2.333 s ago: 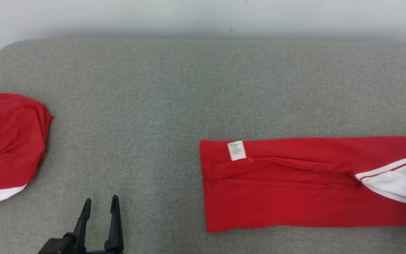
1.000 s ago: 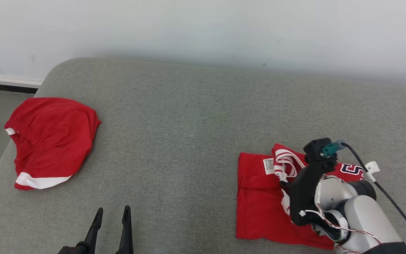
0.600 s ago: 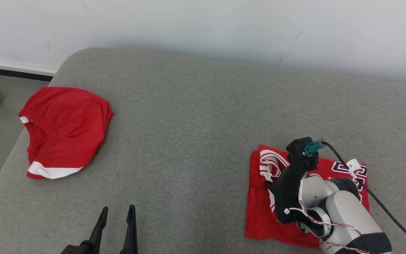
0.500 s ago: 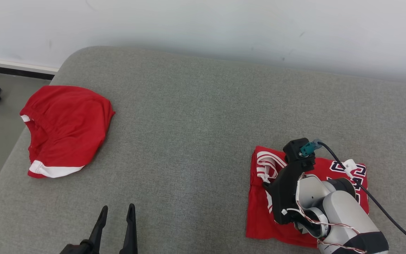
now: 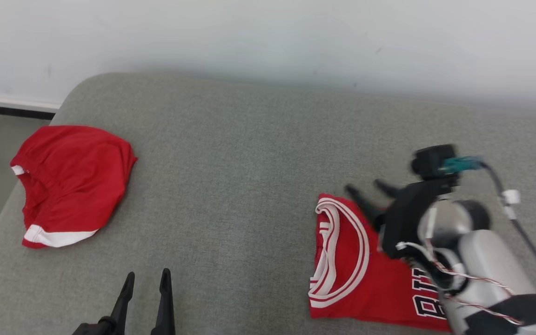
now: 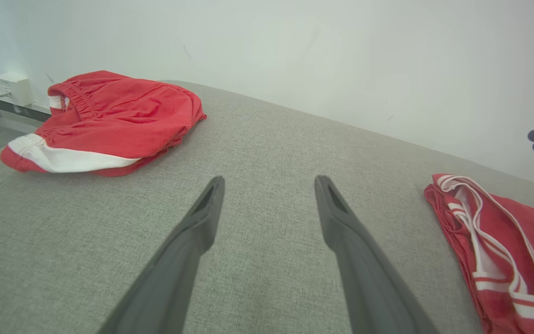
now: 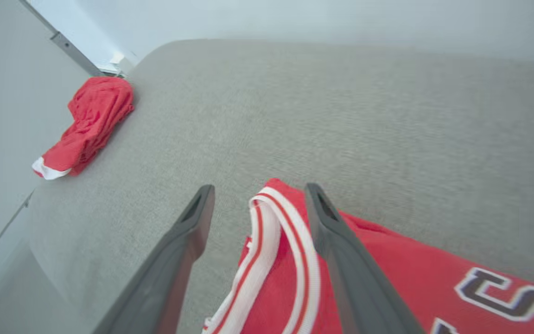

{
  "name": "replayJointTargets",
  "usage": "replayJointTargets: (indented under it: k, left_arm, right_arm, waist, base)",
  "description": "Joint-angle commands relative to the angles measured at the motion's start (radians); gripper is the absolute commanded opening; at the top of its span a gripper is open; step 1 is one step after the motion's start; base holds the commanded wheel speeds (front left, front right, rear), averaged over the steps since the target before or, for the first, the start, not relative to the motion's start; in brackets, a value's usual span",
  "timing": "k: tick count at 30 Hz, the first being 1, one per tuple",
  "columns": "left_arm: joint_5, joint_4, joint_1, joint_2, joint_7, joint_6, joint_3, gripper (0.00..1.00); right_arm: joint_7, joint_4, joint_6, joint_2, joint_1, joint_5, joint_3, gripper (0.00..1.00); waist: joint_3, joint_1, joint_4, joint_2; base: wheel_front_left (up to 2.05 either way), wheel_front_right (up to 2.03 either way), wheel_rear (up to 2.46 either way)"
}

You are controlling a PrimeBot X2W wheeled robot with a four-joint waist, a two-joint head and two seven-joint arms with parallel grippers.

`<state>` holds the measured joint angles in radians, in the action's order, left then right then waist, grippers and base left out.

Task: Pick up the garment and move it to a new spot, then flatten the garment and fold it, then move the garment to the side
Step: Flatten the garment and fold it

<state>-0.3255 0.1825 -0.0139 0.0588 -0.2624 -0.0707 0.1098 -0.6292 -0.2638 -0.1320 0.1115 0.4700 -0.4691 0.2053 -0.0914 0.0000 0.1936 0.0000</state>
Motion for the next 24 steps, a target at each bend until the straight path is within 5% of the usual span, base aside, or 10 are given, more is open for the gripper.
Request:
replayJointTargets:
  k: [1, 11, 24]
  left_arm:
    - [0.003, -0.003, -0.006, -0.003, -0.003, 0.001, -0.003, 1.00]
    - [0.014, -0.017, -0.034, -0.005, -0.003, 0.000, -0.046, 1.00]
    - [0.059, -0.027, -0.036, -0.009, -0.003, -0.015, -0.091, 1.00]
  right_arm:
    - [0.015, 0.010, 0.002, 0.017, -0.015, 0.016, -0.011, 1.00]
    - [0.322, 0.162, 0.002, 0.096, -0.234, 0.077, -0.136, 1.00]
    - [0.678, 0.133, 0.002, 0.055, -0.445, 0.149, -0.218, 1.00]
  waist:
    - [0.015, 0.0000, -0.015, 0.0000]
    - [0.082, 0.0000, -0.104, 0.0000]
    - [0.118, 0.0000, -0.186, 0.0000]
  base:
    - [0.00, 0.00, 0.00]
    - [0.00, 0.00, 0.00]
    - [0.00, 0.00, 0.00]
